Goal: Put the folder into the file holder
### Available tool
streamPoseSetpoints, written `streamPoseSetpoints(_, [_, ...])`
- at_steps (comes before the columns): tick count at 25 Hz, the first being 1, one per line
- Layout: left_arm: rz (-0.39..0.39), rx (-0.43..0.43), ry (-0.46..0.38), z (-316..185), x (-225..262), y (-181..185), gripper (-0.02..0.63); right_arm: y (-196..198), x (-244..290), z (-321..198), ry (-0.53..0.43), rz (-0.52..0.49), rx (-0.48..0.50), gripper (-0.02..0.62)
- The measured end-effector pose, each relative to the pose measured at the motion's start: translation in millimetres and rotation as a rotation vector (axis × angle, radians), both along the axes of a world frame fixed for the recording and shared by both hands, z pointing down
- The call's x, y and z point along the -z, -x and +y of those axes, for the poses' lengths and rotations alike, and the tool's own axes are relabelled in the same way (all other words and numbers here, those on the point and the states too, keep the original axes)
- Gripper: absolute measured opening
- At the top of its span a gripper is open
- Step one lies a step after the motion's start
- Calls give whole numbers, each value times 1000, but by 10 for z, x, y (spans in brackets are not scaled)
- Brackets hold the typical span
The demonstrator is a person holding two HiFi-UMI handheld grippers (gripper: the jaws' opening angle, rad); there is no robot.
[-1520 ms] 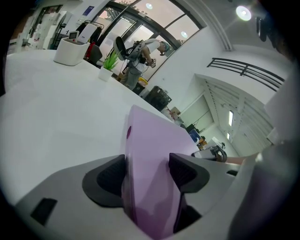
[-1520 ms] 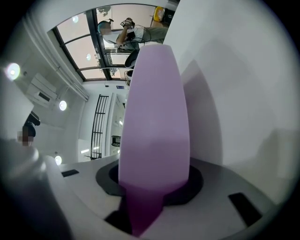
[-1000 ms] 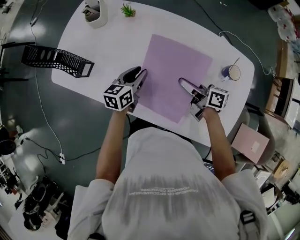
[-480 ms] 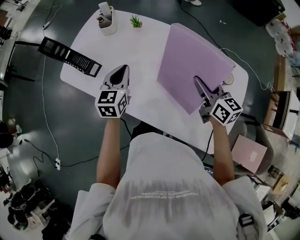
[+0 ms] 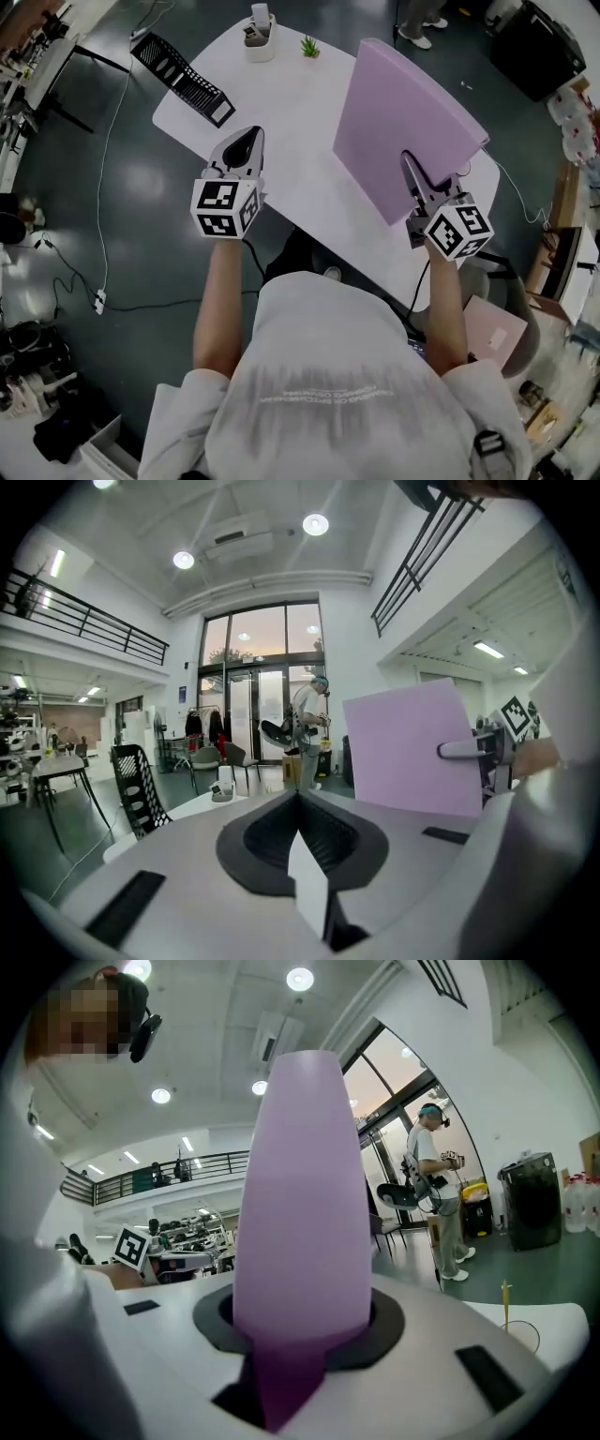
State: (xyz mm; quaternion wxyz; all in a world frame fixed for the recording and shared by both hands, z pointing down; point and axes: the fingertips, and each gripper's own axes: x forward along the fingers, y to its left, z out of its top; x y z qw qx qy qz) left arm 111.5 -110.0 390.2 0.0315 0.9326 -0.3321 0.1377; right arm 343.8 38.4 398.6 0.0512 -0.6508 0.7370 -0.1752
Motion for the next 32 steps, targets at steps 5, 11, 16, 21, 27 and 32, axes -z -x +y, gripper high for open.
streamPoseSetpoints(5, [29,78,4,213,171,425,14,262,94,7,-23,17,66,156])
streamPoseSetpoints(11, [-1,183,-34,296,271,917,14,627,197,-178,-45,15,150,156])
streamPoseSetpoints(16, [-11,244,-43,245,283,1225,14,893,276,-370,-55,35,209,156])
streamPoseSetpoints(21, [-15,274,-46,36,270,1473,14,1113,342,-682,-59,46,231,155])
streamPoseSetpoints(27, [-20,281,-47,-287,263,1769,14,1449,441,-1126,-66,62,247,155])
streamPoseSetpoints(32, [-5,276,-40,-642,279,2053,14,1785,542,-1552,-71,77,253,155])
